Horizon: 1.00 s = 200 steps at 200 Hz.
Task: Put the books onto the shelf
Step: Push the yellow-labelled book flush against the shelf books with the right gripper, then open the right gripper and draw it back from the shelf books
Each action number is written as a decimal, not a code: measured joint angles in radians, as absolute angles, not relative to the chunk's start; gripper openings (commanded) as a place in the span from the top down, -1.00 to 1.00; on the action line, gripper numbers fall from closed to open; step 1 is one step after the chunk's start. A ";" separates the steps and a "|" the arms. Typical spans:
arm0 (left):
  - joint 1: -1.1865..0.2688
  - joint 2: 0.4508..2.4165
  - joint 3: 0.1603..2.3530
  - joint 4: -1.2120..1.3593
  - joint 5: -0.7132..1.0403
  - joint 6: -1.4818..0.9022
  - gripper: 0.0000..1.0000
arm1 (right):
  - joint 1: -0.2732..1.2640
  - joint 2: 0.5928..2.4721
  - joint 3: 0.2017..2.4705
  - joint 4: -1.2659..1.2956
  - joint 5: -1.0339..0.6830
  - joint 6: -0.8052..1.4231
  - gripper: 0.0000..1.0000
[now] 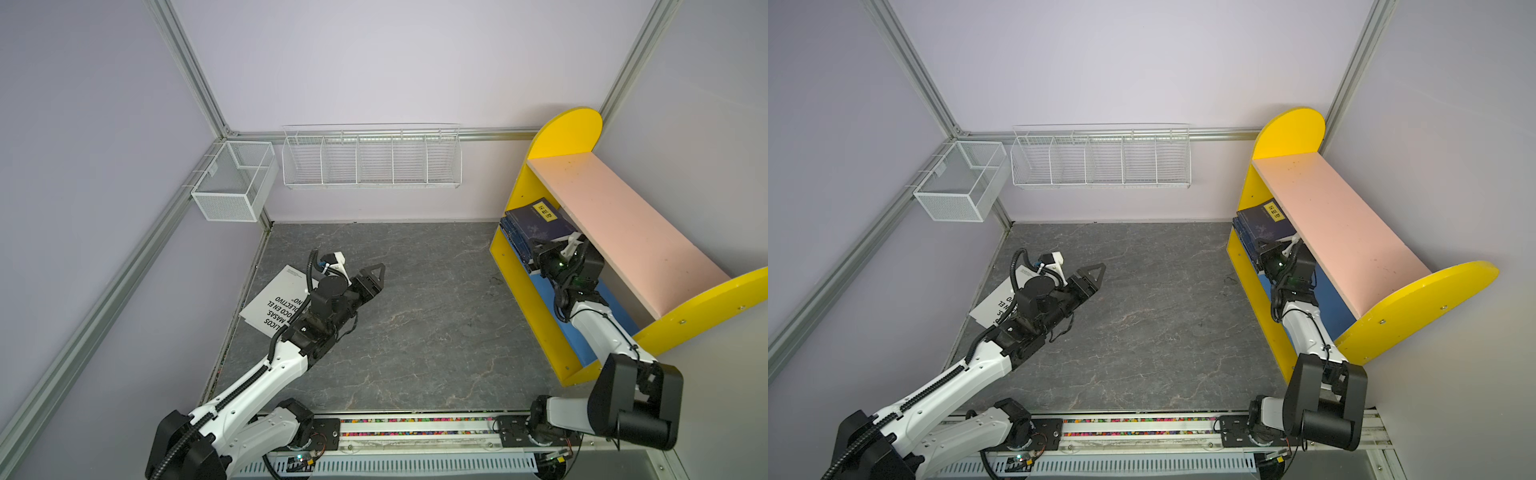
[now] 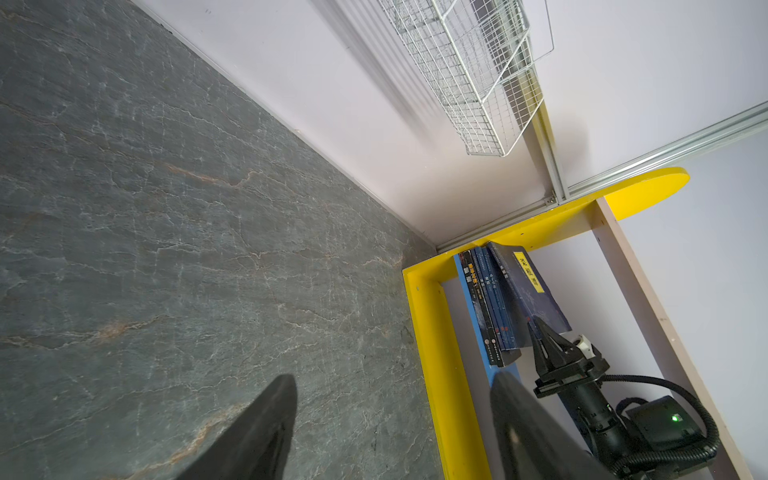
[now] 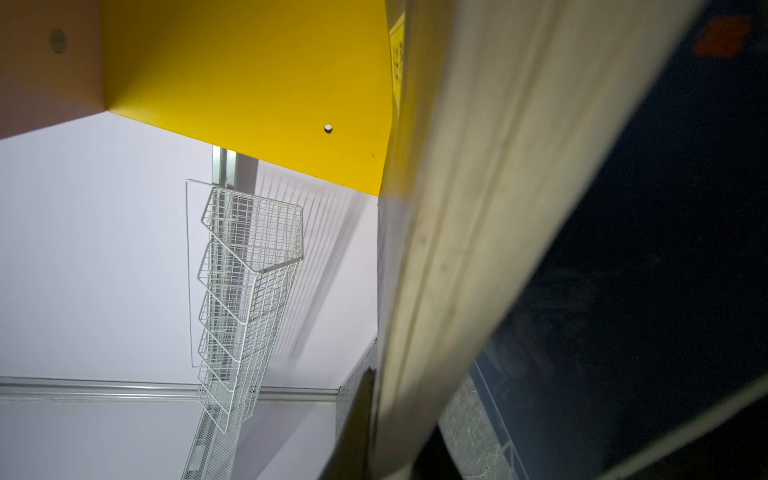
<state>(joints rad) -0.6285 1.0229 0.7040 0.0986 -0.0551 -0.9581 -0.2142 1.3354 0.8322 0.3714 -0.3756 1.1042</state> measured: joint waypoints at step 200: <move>-0.628 1.028 0.682 0.128 -0.047 -0.977 -0.50 | -0.212 1.309 0.931 0.043 -0.342 0.979 -0.23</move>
<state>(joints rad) -0.6285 1.0275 0.6815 0.1280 -0.0475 -0.9768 -0.2119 1.3090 0.9306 0.0429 -0.3416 0.9794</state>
